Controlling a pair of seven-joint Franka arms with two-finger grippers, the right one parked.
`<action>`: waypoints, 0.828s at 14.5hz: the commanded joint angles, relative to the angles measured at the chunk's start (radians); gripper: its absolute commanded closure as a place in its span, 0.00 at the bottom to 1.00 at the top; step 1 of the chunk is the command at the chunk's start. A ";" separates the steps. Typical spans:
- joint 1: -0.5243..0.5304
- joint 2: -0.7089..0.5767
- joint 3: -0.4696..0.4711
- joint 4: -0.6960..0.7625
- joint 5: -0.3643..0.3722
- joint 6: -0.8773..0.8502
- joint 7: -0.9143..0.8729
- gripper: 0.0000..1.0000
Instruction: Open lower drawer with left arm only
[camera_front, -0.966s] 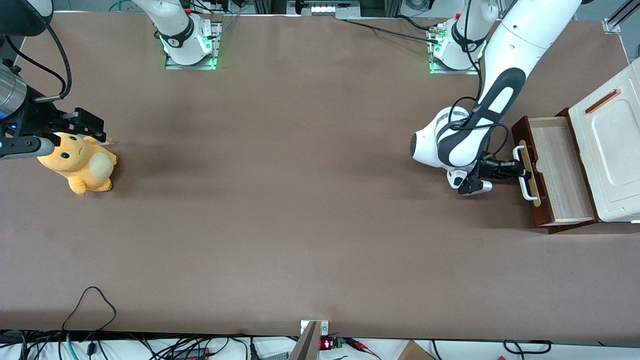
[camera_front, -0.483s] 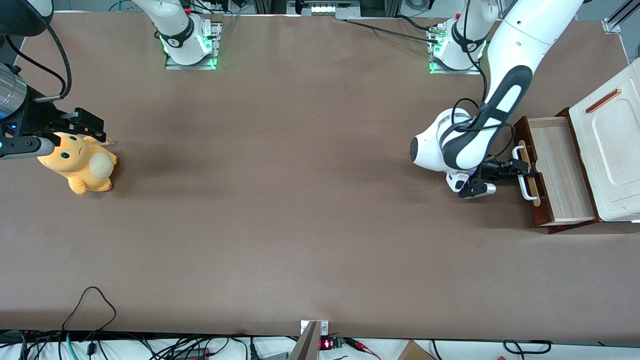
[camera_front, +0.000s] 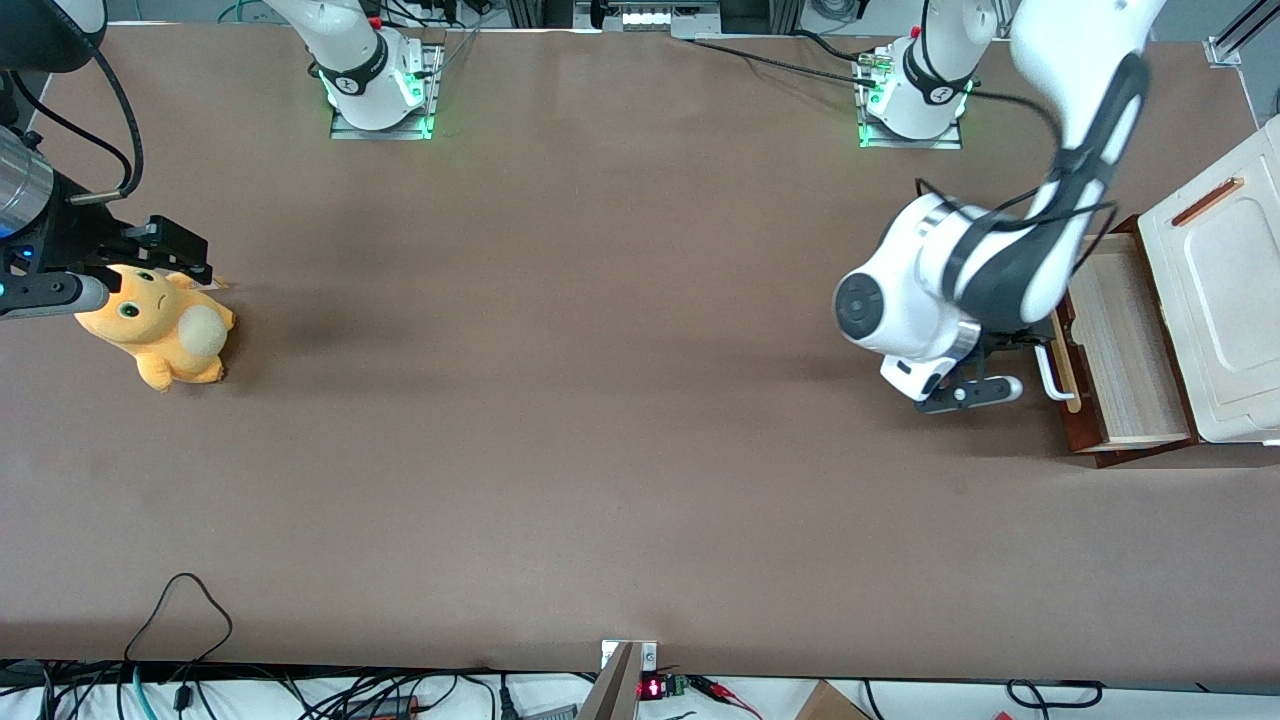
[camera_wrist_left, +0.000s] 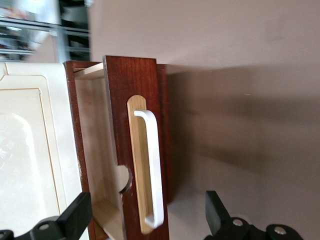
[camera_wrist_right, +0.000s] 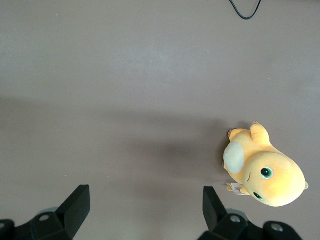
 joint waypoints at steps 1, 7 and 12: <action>0.014 -0.080 0.006 0.048 -0.133 0.014 0.135 0.00; 0.015 -0.255 0.185 0.091 -0.600 0.066 0.306 0.00; 0.008 -0.355 0.348 0.076 -0.845 0.096 0.563 0.00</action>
